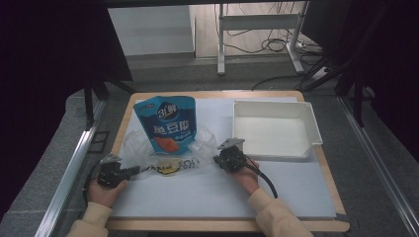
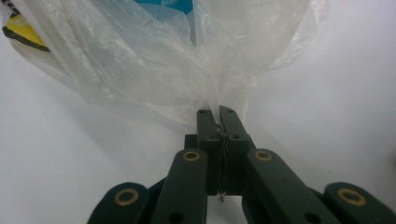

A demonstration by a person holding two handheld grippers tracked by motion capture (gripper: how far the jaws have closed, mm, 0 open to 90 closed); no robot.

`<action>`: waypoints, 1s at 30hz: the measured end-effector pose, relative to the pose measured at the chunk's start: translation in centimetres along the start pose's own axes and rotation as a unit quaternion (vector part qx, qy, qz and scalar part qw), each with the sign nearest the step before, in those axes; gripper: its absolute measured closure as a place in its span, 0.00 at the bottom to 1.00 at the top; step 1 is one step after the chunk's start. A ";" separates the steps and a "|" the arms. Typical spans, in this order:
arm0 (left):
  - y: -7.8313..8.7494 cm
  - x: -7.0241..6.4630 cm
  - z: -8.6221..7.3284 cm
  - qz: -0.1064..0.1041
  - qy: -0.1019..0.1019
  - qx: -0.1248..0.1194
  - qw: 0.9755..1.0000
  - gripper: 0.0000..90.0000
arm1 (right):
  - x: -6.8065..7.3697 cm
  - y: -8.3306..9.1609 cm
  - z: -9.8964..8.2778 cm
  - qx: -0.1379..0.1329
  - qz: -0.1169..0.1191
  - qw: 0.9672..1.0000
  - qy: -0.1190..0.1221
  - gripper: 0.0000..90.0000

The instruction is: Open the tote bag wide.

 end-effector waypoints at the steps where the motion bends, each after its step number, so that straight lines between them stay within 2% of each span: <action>1: 0.0 0.0 0.0 0.000 0.000 0.000 1.000 1.00 | 0.0 0.0 0.0 0.000 0.000 1.000 0.000 0.98; 5: 0.0 -0.1 0.0 0.000 0.000 -0.001 1.000 1.00 | 0.0 0.0 0.0 -0.001 0.000 1.000 -0.001 0.96; 11: 0.2 -0.3 0.1 -0.007 -0.005 -0.004 1.000 1.00 | 0.1 0.6 0.3 -0.011 0.002 1.000 -0.001 0.85; 17: 0.3 -0.3 0.3 -0.011 -0.003 -0.007 1.000 1.00 | -0.1 3.0 1.2 -0.044 -0.008 0.999 -0.014 0.68; 21: 0.3 -0.3 0.4 -0.012 -0.001 -0.008 1.000 1.00 | -0.3 5.0 1.6 -0.066 -0.020 0.997 -0.020 0.63; 25: 0.2 -0.3 0.4 -0.010 -0.003 -0.007 1.000 1.00 | -0.8 7.1 2.3 -0.091 -0.025 0.995 -0.030 0.67; 28: 0.2 -0.3 0.4 -0.011 -0.003 -0.007 1.000 1.00 | -1.6 8.8 3.5 -0.113 -0.028 0.993 -0.033 0.80; 30: 0.2 -0.3 0.4 -0.011 -0.003 -0.008 1.000 1.00 | -2.2 10.1 4.9 -0.136 -0.026 0.990 -0.033 0.89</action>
Point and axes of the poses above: each handheld gripper's, and its own axes: y roughly backward along the jaws, z roughly out of its top, x roughly to its left, the point moved 10 cm from there along -y, roughly forward along the jaws, and after that the axes turned 15 degrees about y, right-handed, at the moved point
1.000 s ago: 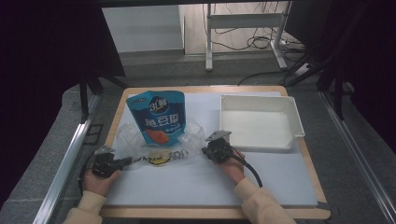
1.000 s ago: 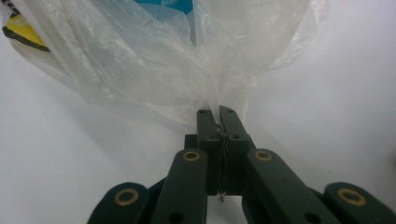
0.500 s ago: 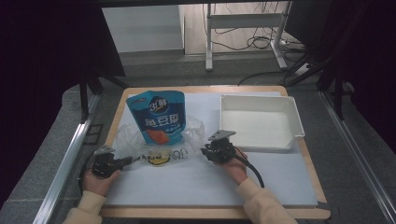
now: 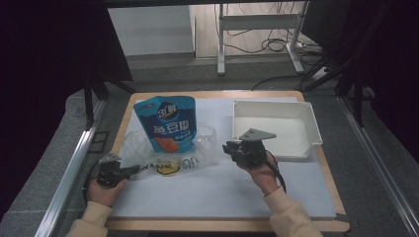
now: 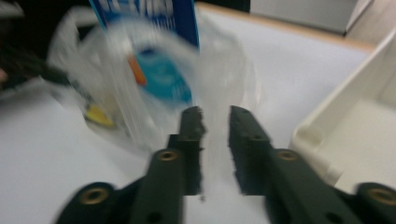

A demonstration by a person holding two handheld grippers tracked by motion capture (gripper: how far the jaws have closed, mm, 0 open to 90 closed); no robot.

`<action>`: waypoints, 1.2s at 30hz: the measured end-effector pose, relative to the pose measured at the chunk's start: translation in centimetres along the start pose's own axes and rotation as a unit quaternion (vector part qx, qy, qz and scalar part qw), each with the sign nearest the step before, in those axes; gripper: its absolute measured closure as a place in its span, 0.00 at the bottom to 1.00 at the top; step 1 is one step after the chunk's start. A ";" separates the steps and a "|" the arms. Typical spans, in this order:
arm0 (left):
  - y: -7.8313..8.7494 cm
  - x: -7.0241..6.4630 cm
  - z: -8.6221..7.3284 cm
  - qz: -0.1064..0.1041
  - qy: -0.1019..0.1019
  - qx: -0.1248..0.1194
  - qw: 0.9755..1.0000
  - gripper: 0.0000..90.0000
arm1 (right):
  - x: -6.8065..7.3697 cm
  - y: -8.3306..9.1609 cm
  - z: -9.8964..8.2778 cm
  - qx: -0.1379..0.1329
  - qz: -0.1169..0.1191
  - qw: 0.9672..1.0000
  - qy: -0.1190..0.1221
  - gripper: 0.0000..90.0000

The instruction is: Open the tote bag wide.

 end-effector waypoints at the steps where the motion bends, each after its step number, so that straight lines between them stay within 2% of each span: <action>1: 0.0 0.0 0.0 0.000 0.000 0.000 1.000 1.00 | -0.2 0.2 0.7 -0.007 0.000 1.000 0.000 0.92; 4: 0.0 0.0 0.0 0.000 0.000 0.000 1.000 1.00 | -0.4 0.7 3.7 -0.035 0.002 0.999 0.004 0.97; 6: 0.0 -0.1 0.0 -0.001 0.000 0.001 1.000 1.00 | 0.0 0.5 5.6 -0.041 0.006 0.999 0.016 0.97; 8: 0.1 -0.1 0.0 -0.002 0.001 0.000 1.000 1.00 | 1.0 -0.3 7.4 -0.037 0.014 0.998 0.038 0.97; 10: 0.1 -0.1 0.0 -0.003 0.001 0.000 1.000 1.00 | 1.9 -1.2 8.3 -0.027 0.021 0.998 0.057 0.97; 13: 0.1 -0.1 0.0 -0.003 0.001 -0.001 1.000 1.00 | 2.6 -2.5 8.4 -0.013 0.025 0.997 0.070 0.95; 17: 0.1 -0.1 0.0 -0.003 0.001 -0.001 1.000 1.00 | 2.6 -3.5 7.6 0.001 0.030 0.998 0.063 0.96; 23: -0.1 -0.2 0.0 -0.001 0.000 0.001 1.000 1.00 | 2.8 -4.4 7.8 0.006 0.042 0.997 0.058 0.98; 27: 0.0 -0.2 0.0 -0.003 0.001 0.000 1.000 1.00 | 3.9 -6.0 6.2 0.036 0.060 0.996 0.060 0.98; 32: 0.1 0.0 0.0 -0.004 0.001 -0.001 1.000 1.00 | 5.1 -7.3 1.9 0.073 0.068 0.994 0.054 0.98; 34: 0.1 0.0 0.0 -0.003 0.002 0.000 1.000 1.00 | 5.1 -7.4 0.2 0.086 0.064 0.993 0.055 0.98; 36: 0.1 -0.1 0.0 -0.002 0.002 0.001 1.000 1.00 | 4.5 -7.6 -1.7 0.098 0.060 0.993 0.041 0.98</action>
Point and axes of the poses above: each handheld gripper's, and its own axes: y roughly backward along the jaws, z roughly out of its top, x roughly to its left, the point moved 10 cm from there along -y, roughly forward along the jaws, and after that the axes turned 15 degrees about y, right-handed, at the moved point
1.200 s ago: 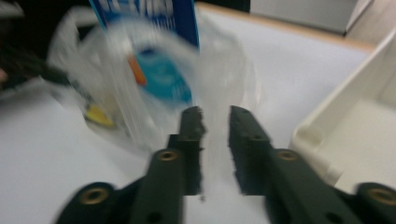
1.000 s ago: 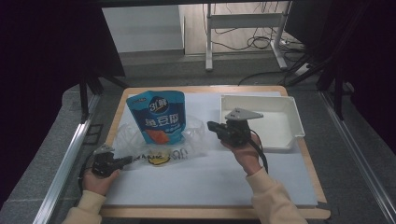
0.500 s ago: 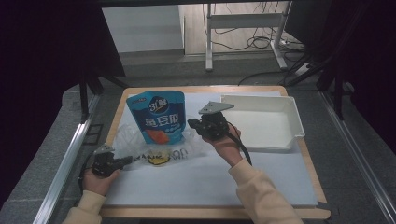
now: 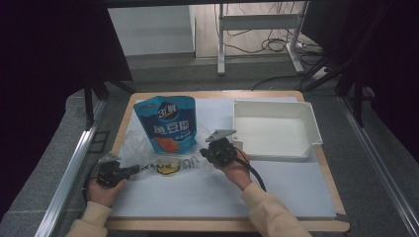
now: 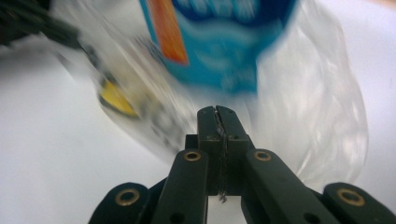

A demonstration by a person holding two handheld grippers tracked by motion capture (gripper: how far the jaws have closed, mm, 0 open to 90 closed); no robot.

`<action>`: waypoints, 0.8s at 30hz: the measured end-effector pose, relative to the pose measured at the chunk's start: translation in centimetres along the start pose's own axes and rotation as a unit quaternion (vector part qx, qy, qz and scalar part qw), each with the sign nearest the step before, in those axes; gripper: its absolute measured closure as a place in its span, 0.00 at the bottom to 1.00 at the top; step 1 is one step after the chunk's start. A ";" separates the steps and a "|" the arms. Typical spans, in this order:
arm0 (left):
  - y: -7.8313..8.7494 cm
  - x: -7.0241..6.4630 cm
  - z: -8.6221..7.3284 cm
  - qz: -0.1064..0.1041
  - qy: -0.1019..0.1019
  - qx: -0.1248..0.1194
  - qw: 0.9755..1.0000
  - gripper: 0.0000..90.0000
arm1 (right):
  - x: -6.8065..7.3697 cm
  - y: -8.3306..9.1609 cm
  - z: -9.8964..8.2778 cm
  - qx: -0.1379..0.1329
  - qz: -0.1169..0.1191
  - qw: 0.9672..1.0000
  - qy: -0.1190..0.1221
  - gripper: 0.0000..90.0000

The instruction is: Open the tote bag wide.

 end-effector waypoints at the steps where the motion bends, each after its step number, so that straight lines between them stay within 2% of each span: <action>1: 0.0 0.0 0.0 0.001 -0.001 0.000 1.000 1.00 | -0.3 -0.2 -0.8 0.006 -0.002 1.000 -0.009 0.98; 6: 0.0 0.1 0.0 0.002 0.001 0.000 1.000 1.00 | -1.8 -1.2 -3.9 0.020 -0.010 0.999 -0.043 0.98; 11: 0.0 0.1 -0.1 0.002 0.002 0.001 1.000 0.99 | -2.0 -1.9 -5.3 0.035 -0.012 0.998 -0.051 0.98; 24: -0.2 0.2 -0.2 0.003 0.005 0.002 1.000 0.98 | -1.9 -2.0 -5.6 0.035 -0.016 0.998 -0.049 0.98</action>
Point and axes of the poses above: each handheld gripper's, and its own axes: y roughly backward along the jaws, z roughly out of its top, x roughly to its left, the point moved 10 cm from there along -y, roughly forward along the jaws, and after that the axes turned 15 degrees about y, right-handed, at the moved point
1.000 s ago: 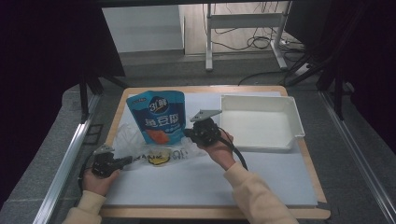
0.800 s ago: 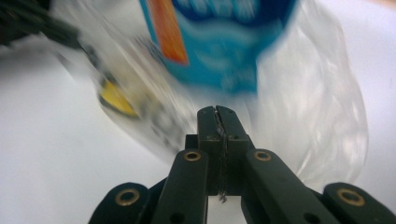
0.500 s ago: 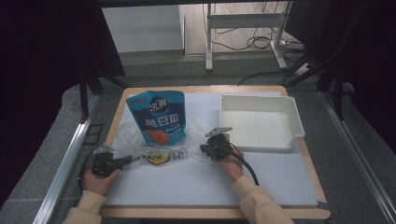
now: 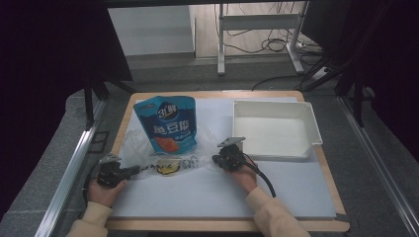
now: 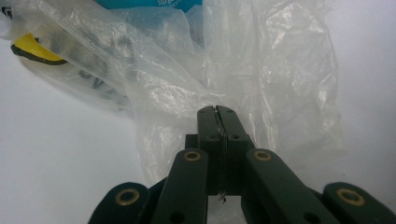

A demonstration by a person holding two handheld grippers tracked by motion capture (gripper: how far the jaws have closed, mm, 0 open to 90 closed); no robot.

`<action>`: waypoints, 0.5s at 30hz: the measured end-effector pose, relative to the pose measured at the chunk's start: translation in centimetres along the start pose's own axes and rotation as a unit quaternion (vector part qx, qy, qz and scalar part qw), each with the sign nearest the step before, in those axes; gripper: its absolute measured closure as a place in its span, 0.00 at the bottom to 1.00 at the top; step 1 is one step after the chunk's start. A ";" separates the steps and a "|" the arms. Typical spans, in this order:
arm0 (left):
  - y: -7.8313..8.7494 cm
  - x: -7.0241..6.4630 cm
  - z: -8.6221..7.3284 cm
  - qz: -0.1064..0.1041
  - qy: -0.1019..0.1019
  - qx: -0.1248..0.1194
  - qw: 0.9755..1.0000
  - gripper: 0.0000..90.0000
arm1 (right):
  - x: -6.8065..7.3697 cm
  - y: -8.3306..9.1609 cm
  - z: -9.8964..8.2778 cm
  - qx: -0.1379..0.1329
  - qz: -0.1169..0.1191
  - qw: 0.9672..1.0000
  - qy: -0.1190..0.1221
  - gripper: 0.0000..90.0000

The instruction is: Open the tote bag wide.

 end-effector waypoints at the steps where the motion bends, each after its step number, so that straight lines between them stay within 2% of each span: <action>1: 0.0 0.0 0.0 0.000 0.000 0.000 1.000 0.97 | 0.0 0.0 0.0 0.000 0.000 1.000 0.002 0.98; 6: 0.0 0.1 -0.1 0.001 0.001 0.001 1.000 0.97 | 0.1 0.3 0.5 -0.009 0.000 1.000 0.008 0.98; 8: 0.0 0.1 0.0 0.002 0.000 0.000 1.000 0.97 | 0.3 0.7 1.1 -0.021 -0.001 1.000 0.008 0.98; 15: 0.0 0.0 -0.1 0.001 0.000 0.002 1.000 0.97 | 1.4 1.8 4.5 -0.064 0.007 0.998 0.021 0.98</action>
Point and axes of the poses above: each handheld gripper's, and its own axes: y roughly backward along the jaws, z roughly out of its top, x roughly to its left, the point moved 10 cm from there along -y, roughly forward along the jaws, and after that the axes turned 15 degrees about y, right-handed, at the moved point
